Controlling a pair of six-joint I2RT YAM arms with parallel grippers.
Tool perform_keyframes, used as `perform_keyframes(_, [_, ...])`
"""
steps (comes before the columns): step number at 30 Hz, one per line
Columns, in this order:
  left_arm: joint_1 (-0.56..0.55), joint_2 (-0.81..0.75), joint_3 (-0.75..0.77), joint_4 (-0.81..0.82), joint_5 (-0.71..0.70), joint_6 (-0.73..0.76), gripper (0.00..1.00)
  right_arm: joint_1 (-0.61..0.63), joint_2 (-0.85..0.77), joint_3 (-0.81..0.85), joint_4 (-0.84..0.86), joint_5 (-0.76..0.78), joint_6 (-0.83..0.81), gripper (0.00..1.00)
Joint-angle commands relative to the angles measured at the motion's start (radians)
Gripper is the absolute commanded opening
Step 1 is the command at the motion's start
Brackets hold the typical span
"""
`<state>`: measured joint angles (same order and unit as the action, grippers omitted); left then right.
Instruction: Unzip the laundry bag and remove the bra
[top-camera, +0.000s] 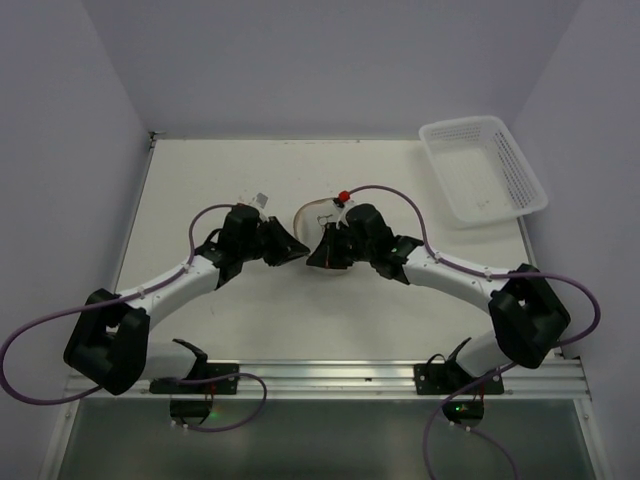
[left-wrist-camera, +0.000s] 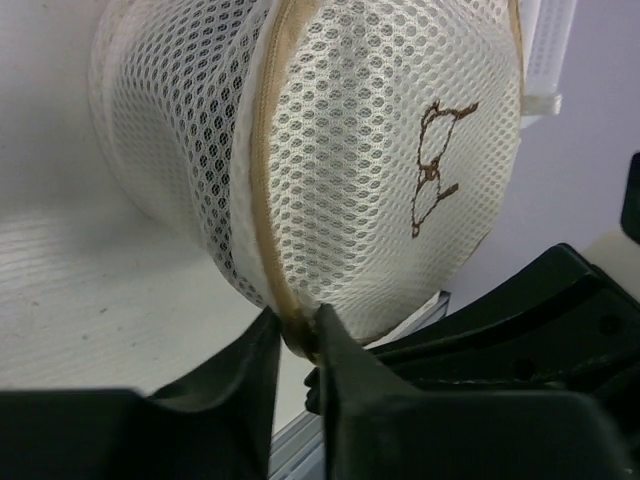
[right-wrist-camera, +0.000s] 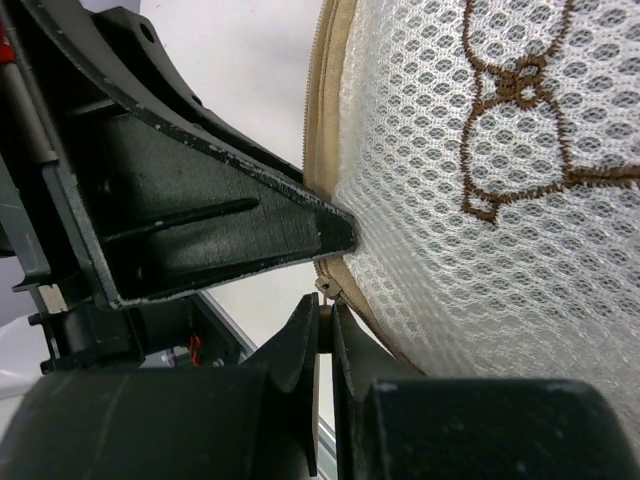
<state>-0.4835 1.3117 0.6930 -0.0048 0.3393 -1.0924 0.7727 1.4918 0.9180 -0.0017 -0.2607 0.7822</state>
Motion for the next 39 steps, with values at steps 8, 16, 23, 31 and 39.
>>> perform_keyframes(8, [0.019, -0.014, -0.001, 0.006, -0.048, 0.051, 0.0, 0.004, -0.139, -0.07, -0.082, 0.101, -0.072, 0.0])
perform_keyframes(16, [0.189, -0.101, -0.018, -0.258, 0.105, 0.32, 0.0, -0.276, -0.341, -0.157, -0.219, 0.098, -0.259, 0.0])
perform_keyframes(23, [0.217, -0.14, -0.018, -0.345, 0.17, 0.462, 0.0, -0.294, -0.294, -0.025, -0.313, 0.002, -0.343, 0.0])
perform_keyframes(31, [0.212, -0.275, -0.134, -0.203, 0.187, 0.283, 0.0, -0.291, -0.222, -0.028, -0.265, -0.045, -0.337, 0.03])
perform_keyframes(39, [0.212, -0.419, -0.139, -0.211, 0.04, 0.241, 0.66, -0.259, -0.298, 0.065, -0.363, 0.014, -0.313, 0.37])
